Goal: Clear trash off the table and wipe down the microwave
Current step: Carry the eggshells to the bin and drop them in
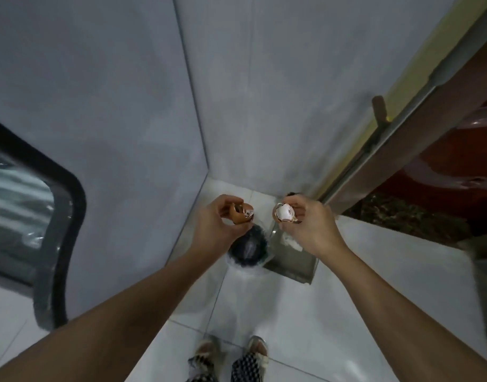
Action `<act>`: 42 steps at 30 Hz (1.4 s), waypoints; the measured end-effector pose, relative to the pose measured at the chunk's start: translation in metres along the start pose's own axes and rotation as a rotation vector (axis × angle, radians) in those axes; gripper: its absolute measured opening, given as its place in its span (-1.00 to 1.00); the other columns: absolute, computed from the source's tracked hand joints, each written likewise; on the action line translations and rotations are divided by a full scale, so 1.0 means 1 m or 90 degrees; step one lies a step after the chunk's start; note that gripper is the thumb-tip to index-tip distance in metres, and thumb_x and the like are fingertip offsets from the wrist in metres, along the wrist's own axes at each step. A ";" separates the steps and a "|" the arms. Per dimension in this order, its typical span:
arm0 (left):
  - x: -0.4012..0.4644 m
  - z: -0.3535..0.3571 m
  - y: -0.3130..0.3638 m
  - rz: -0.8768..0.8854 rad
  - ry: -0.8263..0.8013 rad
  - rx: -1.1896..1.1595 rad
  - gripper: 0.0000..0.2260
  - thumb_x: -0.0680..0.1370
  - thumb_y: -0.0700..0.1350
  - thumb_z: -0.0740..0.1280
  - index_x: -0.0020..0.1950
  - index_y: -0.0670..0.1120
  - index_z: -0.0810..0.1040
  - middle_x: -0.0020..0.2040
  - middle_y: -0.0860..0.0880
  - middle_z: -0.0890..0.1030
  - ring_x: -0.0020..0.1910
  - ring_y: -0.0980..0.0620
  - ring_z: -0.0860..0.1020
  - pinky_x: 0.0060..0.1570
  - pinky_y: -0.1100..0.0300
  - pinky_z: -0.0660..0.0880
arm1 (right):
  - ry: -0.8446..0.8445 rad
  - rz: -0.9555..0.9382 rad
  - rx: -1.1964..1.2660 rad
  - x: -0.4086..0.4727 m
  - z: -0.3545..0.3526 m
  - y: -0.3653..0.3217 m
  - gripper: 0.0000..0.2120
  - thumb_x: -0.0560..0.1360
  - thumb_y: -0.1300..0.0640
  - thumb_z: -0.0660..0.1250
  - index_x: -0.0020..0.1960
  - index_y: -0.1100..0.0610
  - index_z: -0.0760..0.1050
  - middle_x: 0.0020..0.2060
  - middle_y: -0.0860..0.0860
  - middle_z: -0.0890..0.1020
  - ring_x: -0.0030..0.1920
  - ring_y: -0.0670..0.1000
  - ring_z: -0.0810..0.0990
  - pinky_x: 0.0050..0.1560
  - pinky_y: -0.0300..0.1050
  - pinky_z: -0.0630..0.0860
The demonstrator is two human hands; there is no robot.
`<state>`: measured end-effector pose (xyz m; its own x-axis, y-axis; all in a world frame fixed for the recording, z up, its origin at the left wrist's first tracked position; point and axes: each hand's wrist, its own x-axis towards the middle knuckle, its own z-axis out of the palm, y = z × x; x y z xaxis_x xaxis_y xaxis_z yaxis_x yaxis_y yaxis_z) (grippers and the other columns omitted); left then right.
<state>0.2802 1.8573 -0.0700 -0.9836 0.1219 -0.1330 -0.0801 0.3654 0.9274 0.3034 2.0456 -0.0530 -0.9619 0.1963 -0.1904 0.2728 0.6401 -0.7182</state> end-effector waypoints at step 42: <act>0.169 0.220 -0.518 -0.134 -0.093 0.270 -0.38 0.34 -0.19 0.49 0.36 -0.05 0.38 0.20 0.00 0.59 0.18 0.04 0.54 0.12 0.29 0.41 | -0.089 0.021 -0.172 0.200 0.399 0.393 -0.40 0.34 0.18 0.49 0.34 0.13 0.38 0.20 0.07 0.54 0.19 0.10 0.51 0.26 -0.06 0.41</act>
<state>0.1907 1.8916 -0.6503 -0.9179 0.1222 -0.3776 -0.1717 0.7355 0.6554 0.2103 2.0405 -0.6403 -0.9409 0.1281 -0.3136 0.2807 0.8131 -0.5099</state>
